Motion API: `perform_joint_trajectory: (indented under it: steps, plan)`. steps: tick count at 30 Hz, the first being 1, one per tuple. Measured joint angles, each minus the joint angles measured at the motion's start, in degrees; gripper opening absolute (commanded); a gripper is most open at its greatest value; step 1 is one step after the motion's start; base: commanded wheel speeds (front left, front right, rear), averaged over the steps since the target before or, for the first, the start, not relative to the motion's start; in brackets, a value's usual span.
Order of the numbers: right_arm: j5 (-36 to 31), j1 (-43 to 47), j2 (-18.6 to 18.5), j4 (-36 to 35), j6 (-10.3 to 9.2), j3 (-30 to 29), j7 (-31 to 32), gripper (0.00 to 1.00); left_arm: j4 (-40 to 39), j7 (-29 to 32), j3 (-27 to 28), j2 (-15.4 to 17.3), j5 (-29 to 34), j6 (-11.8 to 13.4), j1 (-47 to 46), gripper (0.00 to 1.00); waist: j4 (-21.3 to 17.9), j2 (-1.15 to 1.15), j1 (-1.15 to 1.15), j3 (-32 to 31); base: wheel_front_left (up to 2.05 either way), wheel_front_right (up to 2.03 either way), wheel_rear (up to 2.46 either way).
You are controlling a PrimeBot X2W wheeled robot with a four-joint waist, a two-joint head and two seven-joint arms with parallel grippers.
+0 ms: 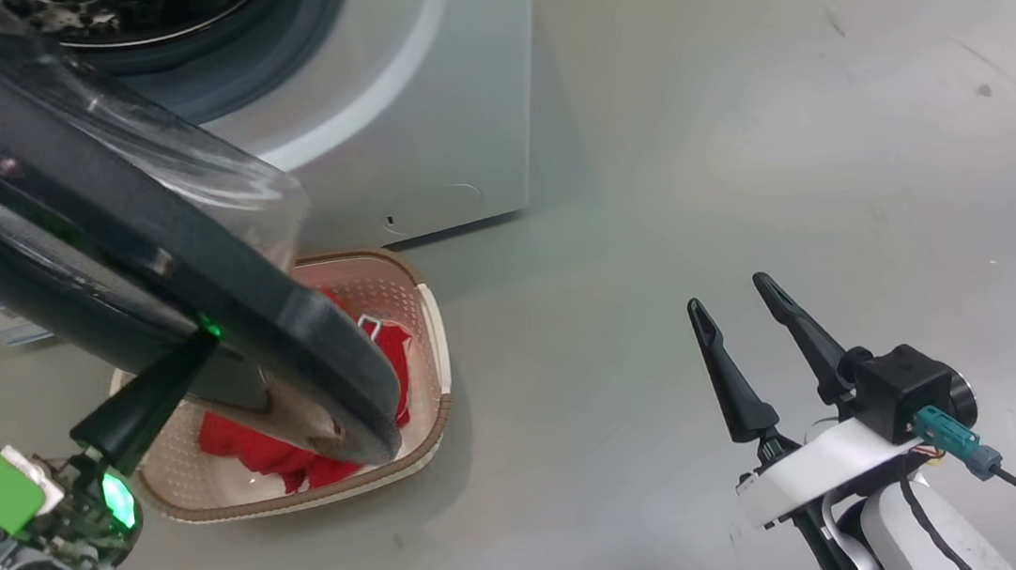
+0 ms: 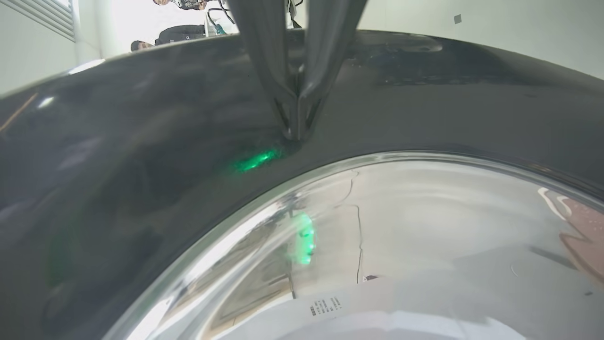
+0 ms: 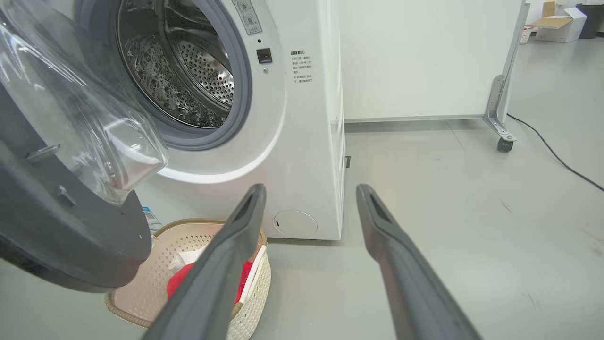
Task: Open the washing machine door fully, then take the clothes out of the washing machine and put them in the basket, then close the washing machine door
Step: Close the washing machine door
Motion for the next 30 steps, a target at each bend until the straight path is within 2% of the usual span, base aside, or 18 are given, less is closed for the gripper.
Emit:
perform_joint_trajectory:
  steps: [9,20,30]
  plan:
    - [0.6,-1.5,0.2,-0.1,-0.01,0.1,-0.1,1.0,1.5,-3.1,0.3,-2.4,0.1,1.4,-6.1,0.0,-4.0,0.0,0.0,2.6,0.0,0.0,0.0]
    - [1.1,-3.9,0.3,-1.5,0.0,-0.1,-0.5,1.0,4.9,-6.5,-0.8,-5.2,3.2,2.2,-14.1,0.0,-7.0,0.0,0.0,6.7,0.0,0.0,0.0]
    - [1.3,-5.6,0.4,-1.7,0.1,0.0,-0.5,1.0,9.4,-10.3,-0.4,-5.6,6.6,2.5,-20.8,0.0,-9.2,0.0,0.0,9.7,0.0,0.0,0.0]
